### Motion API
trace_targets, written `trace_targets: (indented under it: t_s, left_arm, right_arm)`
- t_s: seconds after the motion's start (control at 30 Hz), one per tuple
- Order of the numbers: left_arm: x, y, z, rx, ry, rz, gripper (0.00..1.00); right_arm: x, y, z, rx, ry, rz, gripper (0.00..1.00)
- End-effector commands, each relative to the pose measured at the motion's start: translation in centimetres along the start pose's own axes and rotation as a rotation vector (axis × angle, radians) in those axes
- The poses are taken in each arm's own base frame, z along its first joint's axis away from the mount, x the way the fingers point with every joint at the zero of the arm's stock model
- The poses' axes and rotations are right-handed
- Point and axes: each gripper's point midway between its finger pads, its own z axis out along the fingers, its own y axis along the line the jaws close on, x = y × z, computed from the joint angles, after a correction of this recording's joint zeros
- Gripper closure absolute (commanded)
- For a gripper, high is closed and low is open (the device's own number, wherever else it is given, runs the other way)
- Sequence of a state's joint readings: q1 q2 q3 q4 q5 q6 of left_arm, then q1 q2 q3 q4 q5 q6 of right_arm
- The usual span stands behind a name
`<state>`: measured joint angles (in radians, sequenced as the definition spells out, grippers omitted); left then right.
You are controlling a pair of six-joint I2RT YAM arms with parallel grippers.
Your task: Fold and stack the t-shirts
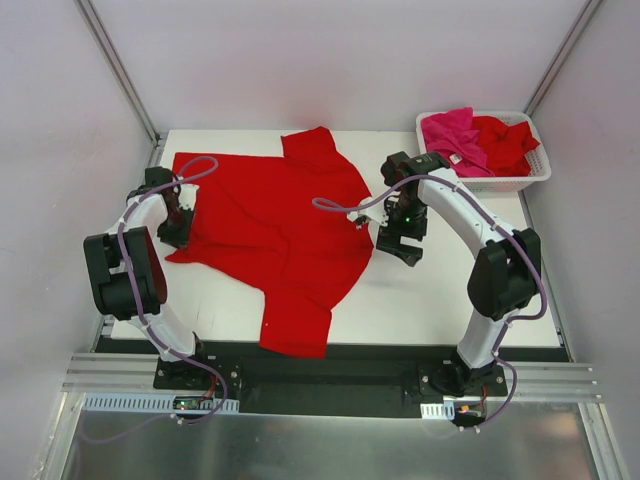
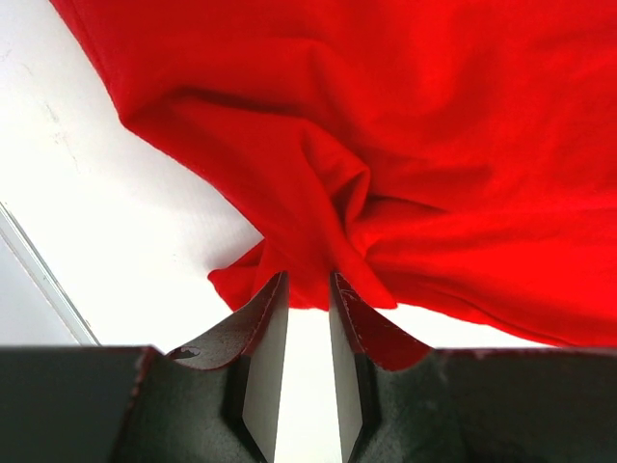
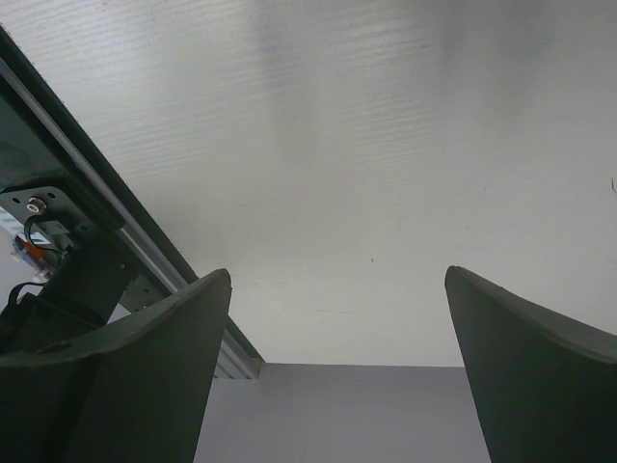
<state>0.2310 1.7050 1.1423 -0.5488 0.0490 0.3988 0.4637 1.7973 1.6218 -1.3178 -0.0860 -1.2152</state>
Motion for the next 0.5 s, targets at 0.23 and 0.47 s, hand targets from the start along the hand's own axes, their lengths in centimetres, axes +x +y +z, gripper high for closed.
trace_targets:
  t_s: [0.23,0.47]
  left_arm:
    - [-0.9,-1.4,-2.4,0.072,-0.073,-0.015,0.77]
    - [-0.3,-1.9,-1.6,0.101,-0.048,-0.016,0.78]
  right_arm:
    - [3.8,5.3,-1.9,-0.202,0.172,0.003,0.04]
    - [3.8,5.3,-1.8,-0.202,0.178,-0.002,0.04]
